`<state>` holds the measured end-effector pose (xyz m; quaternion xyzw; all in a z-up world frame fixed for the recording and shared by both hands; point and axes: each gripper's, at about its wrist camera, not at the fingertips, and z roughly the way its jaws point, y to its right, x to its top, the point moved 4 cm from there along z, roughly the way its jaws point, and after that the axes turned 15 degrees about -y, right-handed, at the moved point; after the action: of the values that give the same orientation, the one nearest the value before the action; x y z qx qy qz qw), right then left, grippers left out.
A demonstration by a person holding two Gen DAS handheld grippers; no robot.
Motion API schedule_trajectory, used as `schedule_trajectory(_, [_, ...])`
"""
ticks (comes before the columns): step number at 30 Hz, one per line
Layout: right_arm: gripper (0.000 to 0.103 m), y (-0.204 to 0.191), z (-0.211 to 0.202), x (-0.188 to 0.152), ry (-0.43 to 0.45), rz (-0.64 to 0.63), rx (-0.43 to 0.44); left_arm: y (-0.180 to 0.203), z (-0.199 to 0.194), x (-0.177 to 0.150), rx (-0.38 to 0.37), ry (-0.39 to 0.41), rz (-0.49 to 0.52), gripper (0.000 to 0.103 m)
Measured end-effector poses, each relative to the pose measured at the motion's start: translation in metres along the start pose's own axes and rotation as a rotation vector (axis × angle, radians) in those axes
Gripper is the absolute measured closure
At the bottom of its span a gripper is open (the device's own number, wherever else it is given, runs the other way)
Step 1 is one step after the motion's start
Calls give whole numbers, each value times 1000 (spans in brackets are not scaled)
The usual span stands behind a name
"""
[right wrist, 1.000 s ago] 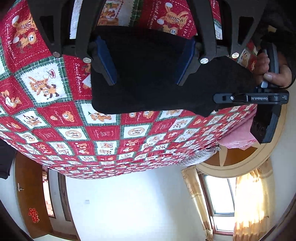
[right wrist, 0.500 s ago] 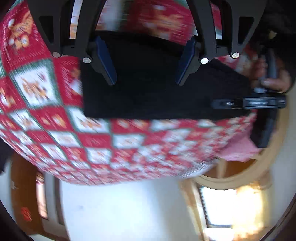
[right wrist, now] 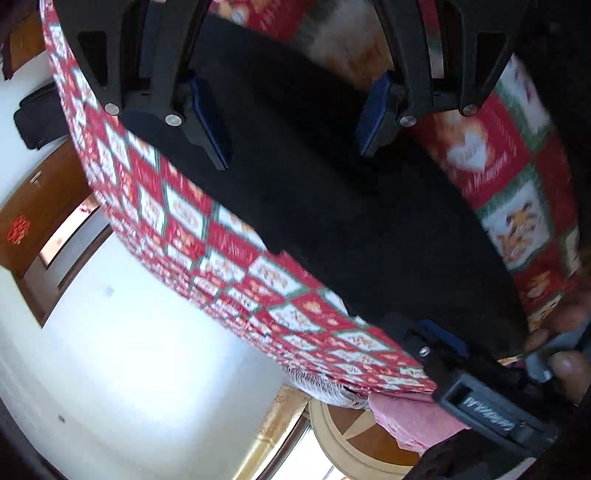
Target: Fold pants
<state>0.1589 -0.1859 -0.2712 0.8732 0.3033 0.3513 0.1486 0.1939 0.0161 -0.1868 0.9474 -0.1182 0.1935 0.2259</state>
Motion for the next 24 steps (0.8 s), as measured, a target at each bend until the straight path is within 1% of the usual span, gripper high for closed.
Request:
schedule_trajectory(1, [36, -4, -1, 5, 11, -5, 33, -7, -4, -1, 11, 2, -8, 31])
schedule_trajectory(4, [36, -24, -13, 17, 69, -36, 266, -26, -15, -8, 46, 9, -27, 31])
schedule_trajectory(7, [36, -25, -22, 15, 84, -34, 296, -48, -30, -15, 99, 20, -36, 31])
schedule_trajectory(8, [36, -18, -26, 12, 96, -19, 321, -60, -38, -19, 124, 32, -45, 28])
schedule_trajectory(9, [36, -11, -28, 9, 103, 10, 336, -69, -43, -22, 147, 41, -54, 26])
schedule_trajectory(10, [36, 6, -30, 6, 117, 73, 361, -82, -50, -25, 184, 55, -73, 24])
schedule_trajectory(12, [36, 32, -29, 1, 140, 182, 421, -105, -58, -31, 241, 73, -114, 23])
schedule_trajectory(13, [36, 40, -26, 0, 136, 221, 451, -115, -61, -35, 252, 78, -140, 23])
schedule_trajectory(14, [36, 40, -23, 1, 124, 237, 476, -130, -63, -39, 253, 88, -181, 23])
schedule_trajectory(16, [36, 30, -18, 0, 92, 229, 537, -147, -64, -44, 262, 99, -225, 23])
schedule_trajectory(17, [36, 20, -8, 0, 49, 209, 579, -155, -63, -47, 273, 107, -248, 23])
schedule_trajectory(18, [35, 9, 1, -2, -4, 198, 592, -159, -62, -48, 272, 111, -257, 23])
schedule_trajectory(19, [35, 3, 9, -6, -46, 195, 576, -163, -59, -49, 263, 118, -260, 23])
schedule_trajectory(20, [35, 3, 6, -8, -14, 192, 564, -167, -57, -50, 257, 121, -260, 23])
schedule_trajectory(22, [35, 8, 2, -9, -11, 206, 600, -168, -54, -50, 246, 154, -246, 23])
schedule_trajectory(24, [35, 26, -9, -9, 40, 275, 650, -166, -54, -49, 234, 172, -234, 23])
